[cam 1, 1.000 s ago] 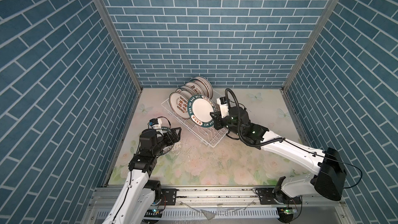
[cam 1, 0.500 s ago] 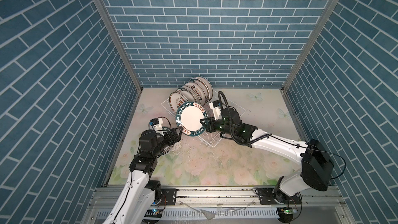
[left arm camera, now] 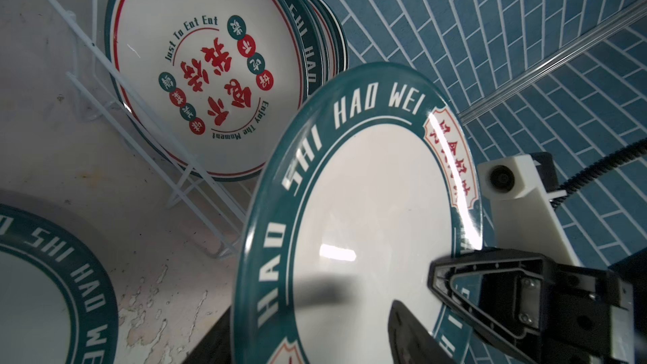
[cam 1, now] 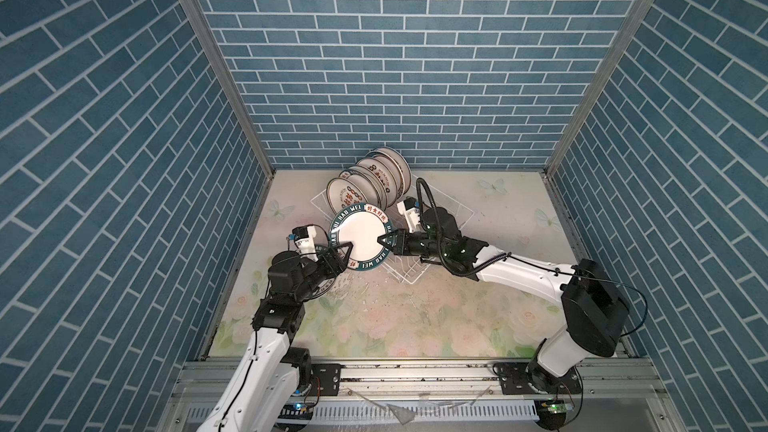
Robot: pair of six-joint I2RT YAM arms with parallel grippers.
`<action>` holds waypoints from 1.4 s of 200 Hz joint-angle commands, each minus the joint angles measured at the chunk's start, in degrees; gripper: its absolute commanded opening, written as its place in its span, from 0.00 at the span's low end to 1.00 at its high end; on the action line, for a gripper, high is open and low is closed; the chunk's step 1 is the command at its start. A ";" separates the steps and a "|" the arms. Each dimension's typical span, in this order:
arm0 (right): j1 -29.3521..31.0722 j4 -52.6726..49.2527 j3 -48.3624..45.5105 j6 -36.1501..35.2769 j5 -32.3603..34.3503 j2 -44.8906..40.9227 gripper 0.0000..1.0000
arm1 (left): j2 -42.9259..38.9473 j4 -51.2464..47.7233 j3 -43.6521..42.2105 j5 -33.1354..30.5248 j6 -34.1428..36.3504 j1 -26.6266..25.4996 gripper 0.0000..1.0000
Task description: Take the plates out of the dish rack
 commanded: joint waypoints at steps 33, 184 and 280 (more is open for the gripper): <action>-0.22 7.66 0.69 5.04 -5.58 3.79 0.00 | 0.07 3.07 -1.04 2.28 -0.30 -0.05 0.46; -1.23 -5.90 4.18 -4.68 -1.03 2.40 0.44 | -2.48 -7.63 1.07 4.67 -1.79 8.55 0.00; -1.28 -42.77 10.99 -25.12 27.46 -6.31 0.58 | -6.75 -23.88 5.39 9.10 -3.02 22.63 0.00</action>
